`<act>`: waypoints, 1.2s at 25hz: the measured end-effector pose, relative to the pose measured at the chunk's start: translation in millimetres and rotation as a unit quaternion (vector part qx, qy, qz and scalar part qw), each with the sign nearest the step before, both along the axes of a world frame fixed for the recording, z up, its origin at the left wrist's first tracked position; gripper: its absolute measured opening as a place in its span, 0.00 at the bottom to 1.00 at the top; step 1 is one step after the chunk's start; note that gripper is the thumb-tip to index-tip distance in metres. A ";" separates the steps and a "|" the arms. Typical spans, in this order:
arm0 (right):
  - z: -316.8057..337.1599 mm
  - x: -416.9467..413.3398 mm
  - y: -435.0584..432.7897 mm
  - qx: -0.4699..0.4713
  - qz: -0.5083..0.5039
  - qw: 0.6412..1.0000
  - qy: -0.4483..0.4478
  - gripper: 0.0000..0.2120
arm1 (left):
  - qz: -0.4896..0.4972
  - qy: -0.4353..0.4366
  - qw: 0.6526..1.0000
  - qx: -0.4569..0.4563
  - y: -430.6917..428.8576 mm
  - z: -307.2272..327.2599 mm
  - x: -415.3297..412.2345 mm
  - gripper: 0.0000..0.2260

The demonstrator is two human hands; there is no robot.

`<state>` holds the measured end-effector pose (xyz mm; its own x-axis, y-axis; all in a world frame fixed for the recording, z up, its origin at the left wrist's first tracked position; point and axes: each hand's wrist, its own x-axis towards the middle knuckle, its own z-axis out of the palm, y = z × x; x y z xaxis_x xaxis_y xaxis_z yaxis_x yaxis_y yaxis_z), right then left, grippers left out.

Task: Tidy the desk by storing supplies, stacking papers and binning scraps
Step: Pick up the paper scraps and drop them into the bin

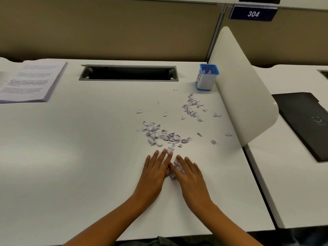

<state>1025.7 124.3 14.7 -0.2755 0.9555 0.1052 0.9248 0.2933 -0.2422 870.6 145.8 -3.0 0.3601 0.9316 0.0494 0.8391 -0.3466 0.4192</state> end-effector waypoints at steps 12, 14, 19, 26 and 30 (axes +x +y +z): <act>22.2 25.6 27.5 -0.062 -0.177 0.922 0.339 0.10 | -0.079 -0.076 0.992 0.064 13.0 10.5 -10.1 0.09; 30.6 33.8 38.0 -0.087 -0.250 0.876 0.403 0.10 | -0.053 -0.116 0.991 0.051 17.4 16.4 -9.9 0.06; 33.4 45.3 54.1 -0.035 -0.253 0.884 0.391 0.07 | 0.053 -0.130 0.984 0.110 41.1 21.2 -3.0 0.07; 12.4 16.9 89.6 -0.028 -0.118 0.955 0.271 0.18 | 0.112 0.104 0.988 0.026 90.5 20.6 7.7 0.35; 4.0 -1.1 97.0 -0.104 -0.048 0.985 0.128 0.30 | 0.114 0.076 0.990 -0.032 89.9 11.7 1.3 0.28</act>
